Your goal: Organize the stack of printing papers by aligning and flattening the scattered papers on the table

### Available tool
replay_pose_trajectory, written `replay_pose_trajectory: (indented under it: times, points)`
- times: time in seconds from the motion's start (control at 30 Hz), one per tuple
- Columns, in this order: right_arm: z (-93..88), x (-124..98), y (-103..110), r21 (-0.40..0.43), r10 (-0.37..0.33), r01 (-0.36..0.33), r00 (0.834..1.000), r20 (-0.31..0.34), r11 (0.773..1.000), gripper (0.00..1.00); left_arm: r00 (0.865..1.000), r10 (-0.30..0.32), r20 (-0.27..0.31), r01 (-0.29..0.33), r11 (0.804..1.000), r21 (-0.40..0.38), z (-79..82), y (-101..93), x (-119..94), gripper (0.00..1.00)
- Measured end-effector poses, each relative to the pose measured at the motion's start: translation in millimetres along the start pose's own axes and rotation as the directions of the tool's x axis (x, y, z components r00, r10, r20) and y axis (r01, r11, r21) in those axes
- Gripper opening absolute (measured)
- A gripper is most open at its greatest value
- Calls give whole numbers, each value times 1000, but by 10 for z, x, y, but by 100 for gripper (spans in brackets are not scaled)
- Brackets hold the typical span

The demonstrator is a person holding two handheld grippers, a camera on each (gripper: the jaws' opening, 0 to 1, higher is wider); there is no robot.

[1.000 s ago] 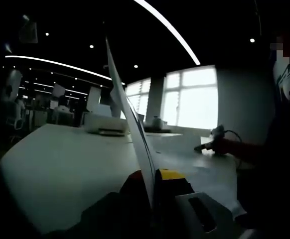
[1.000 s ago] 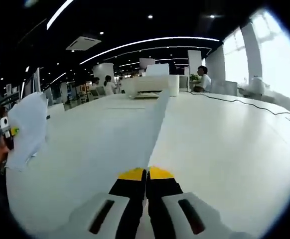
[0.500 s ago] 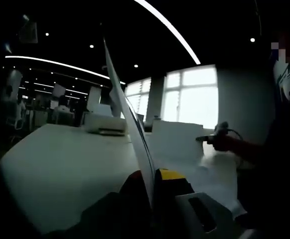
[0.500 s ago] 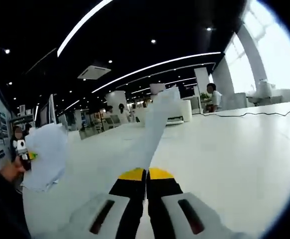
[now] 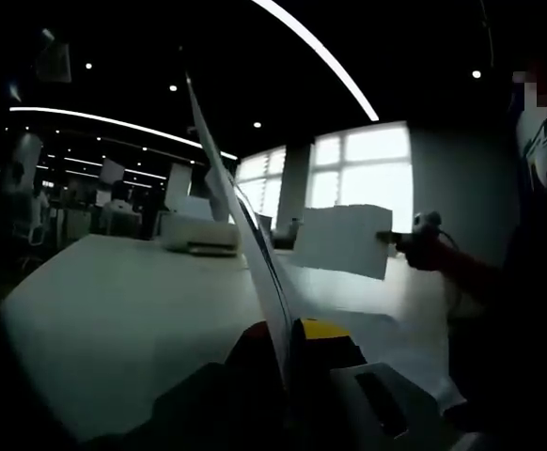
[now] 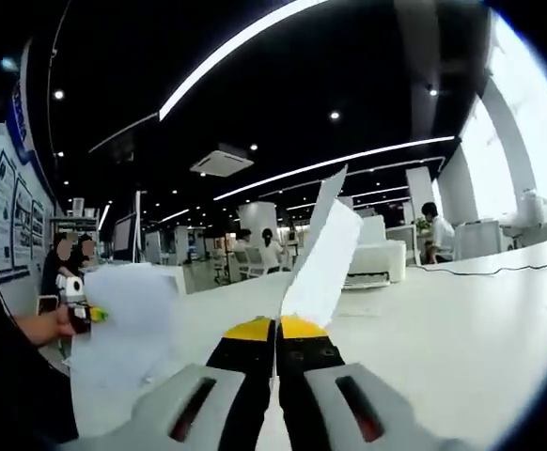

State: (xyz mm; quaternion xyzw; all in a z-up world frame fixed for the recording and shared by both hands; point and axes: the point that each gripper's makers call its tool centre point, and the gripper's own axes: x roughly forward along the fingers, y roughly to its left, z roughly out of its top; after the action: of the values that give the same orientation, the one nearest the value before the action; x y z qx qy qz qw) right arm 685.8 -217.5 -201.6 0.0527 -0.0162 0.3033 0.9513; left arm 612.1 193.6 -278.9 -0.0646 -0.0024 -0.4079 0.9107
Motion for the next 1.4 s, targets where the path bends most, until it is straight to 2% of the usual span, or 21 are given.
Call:
replay_pose_trajectory:
  times: [0.3,0.5,0.6,0.63,0.8,1.0,1.07,1.2,1.27,1.33,1.37,1.4]
  points:
    - [238,137,345,-91,72,-71,997,3,993,0,1000,2,-1,-2,1000,1,-5,7,-3,6]
    - [603,476,594,-149,153,-148,988,22,978,0,1000,4,-1,-4,1000,3,-8,7,-4,6]
    - [769,648,775,-167,204,-197,978,30,966,0,1000,5,-2,-5,1000,4,-10,6,-4,6]
    - [877,759,893,-169,239,-230,971,34,959,0,1000,5,-3,-5,1000,3,-12,7,-3,6]
    - [1215,1058,1256,-225,321,-302,946,54,927,0,1000,5,-8,-5,1000,7,-23,5,3,6]
    - [1640,1270,1855,-276,461,-417,880,117,866,0,1000,3,-12,-3,1000,8,-31,13,5,6]
    - [1743,1324,2009,-281,486,-437,863,136,854,0,1000,1,-12,-1,1000,6,-31,11,5,6]
    - [1933,1324,2279,-273,544,-485,812,211,831,0,1000,-2,-13,2,1000,7,-32,12,5,6]
    - [2025,1279,2410,-277,573,-509,778,256,815,0,1000,-3,-14,4,1000,8,-33,9,6,6]
    - [2092,1189,2557,-285,613,-545,732,297,789,0,1000,-5,-14,5,1000,8,-33,12,5,6]
    - [2097,1161,2598,-291,623,-553,721,302,781,0,1000,-6,-14,6,1000,8,-33,12,6,6]
    - [2105,1103,2668,-301,639,-565,701,316,768,0,1000,-7,-15,7,1000,8,-34,15,6,6]
